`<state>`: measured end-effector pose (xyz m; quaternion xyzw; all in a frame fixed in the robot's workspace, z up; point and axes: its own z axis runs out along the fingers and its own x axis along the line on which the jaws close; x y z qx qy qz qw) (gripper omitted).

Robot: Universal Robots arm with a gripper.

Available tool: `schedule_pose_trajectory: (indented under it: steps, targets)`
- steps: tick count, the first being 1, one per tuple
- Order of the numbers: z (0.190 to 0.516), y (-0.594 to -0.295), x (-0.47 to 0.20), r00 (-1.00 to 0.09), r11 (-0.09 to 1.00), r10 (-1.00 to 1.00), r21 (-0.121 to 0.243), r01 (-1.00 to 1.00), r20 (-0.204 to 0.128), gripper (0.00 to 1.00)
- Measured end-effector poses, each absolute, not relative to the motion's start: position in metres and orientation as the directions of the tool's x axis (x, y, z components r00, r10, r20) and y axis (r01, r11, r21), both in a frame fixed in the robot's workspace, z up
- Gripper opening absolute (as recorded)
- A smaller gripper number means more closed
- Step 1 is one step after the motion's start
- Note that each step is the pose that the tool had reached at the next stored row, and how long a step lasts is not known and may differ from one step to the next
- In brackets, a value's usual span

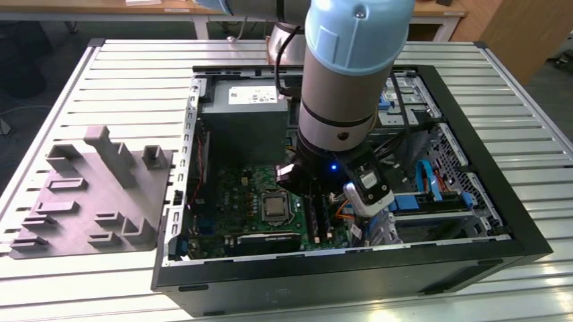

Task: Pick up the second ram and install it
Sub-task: 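Press down the second ram until it locks into place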

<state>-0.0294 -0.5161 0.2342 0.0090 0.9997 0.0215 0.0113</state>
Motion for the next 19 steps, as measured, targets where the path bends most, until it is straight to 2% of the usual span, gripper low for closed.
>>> schedule_pose_trajectory:
  steps: [19]
  targets:
    - [0.220,-0.516,-0.029,-1.000,0.999,0.018,0.043,0.017,-0.022,0.11]
